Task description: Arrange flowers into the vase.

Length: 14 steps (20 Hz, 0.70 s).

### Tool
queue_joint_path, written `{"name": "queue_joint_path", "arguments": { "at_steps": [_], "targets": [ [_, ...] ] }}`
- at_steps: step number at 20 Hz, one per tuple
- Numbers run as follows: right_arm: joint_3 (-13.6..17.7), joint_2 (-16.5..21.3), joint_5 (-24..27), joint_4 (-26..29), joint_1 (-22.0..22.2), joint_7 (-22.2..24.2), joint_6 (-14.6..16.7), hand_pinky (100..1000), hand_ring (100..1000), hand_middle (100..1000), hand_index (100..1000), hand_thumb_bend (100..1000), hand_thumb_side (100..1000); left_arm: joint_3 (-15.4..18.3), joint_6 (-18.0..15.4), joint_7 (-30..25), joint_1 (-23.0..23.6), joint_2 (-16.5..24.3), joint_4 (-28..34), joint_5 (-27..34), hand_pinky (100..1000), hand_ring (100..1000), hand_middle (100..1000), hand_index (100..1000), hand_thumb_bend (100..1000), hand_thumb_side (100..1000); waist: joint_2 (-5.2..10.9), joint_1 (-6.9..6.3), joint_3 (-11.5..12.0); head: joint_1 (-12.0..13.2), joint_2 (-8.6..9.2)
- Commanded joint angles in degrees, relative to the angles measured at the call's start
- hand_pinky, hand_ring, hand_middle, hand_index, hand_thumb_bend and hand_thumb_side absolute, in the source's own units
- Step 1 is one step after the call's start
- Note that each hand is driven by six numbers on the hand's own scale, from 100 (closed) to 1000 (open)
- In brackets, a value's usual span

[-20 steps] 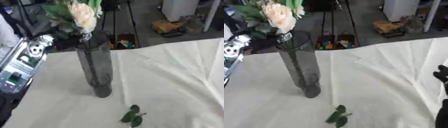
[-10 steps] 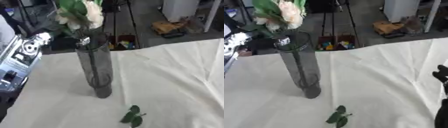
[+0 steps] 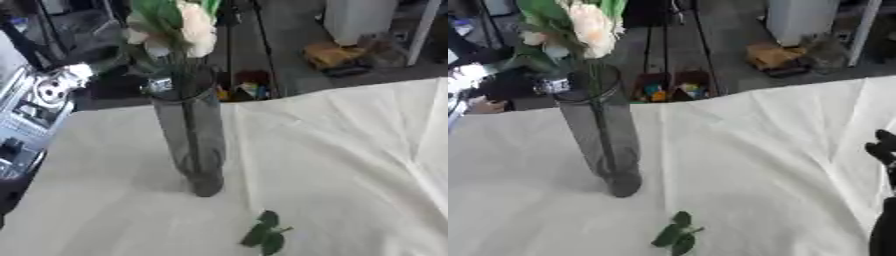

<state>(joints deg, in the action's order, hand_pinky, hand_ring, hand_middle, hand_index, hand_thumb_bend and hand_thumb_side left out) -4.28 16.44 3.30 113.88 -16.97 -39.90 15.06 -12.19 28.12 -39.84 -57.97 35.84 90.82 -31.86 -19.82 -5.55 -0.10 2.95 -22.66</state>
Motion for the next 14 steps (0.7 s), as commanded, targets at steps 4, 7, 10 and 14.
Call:
{"name": "queue_joint_path", "arguments": {
  "at_steps": [4, 7, 10, 14],
  "targets": [
    [0.28, 1.05, 0.55, 0.71, -0.16, -0.18, -0.32, 698, 725, 497, 765, 100, 1000, 1.3, 0.73, -1.55, -0.34, 2.35, 0.32, -0.05, 1000, 997, 993, 1000, 700, 934, 1.28, 0.21, 0.22, -0.01, -0.15],
    [0.28, 1.01, 0.56, 0.71, -0.16, -0.28, -0.41, 699, 725, 497, 766, 100, 1000, 1.38, 0.57, -1.9, -0.28, 2.47, 0.47, 0.12, 1000, 997, 991, 1000, 688, 933, 1.23, 0.27, 0.17, 0.06, -0.09],
    [0.3, 1.03, 0.55, 0.71, -0.12, -0.35, -0.44, 700, 726, 497, 766, 100, 1000, 1.65, 0.39, -2.2, -0.15, 2.71, 0.79, 0.21, 1000, 996, 988, 1000, 669, 939, 1.27, 0.35, 0.21, 0.06, -0.12],
    [0.39, 1.08, 0.51, 0.71, -0.07, -0.46, -0.31, 699, 726, 497, 766, 100, 1000, 3.25, 0.0, -1.93, 0.03, 2.95, 2.44, 0.81, 1000, 985, 968, 1000, 606, 993, 1.31, 0.55, 0.47, -0.02, -0.32]
  ]
}}
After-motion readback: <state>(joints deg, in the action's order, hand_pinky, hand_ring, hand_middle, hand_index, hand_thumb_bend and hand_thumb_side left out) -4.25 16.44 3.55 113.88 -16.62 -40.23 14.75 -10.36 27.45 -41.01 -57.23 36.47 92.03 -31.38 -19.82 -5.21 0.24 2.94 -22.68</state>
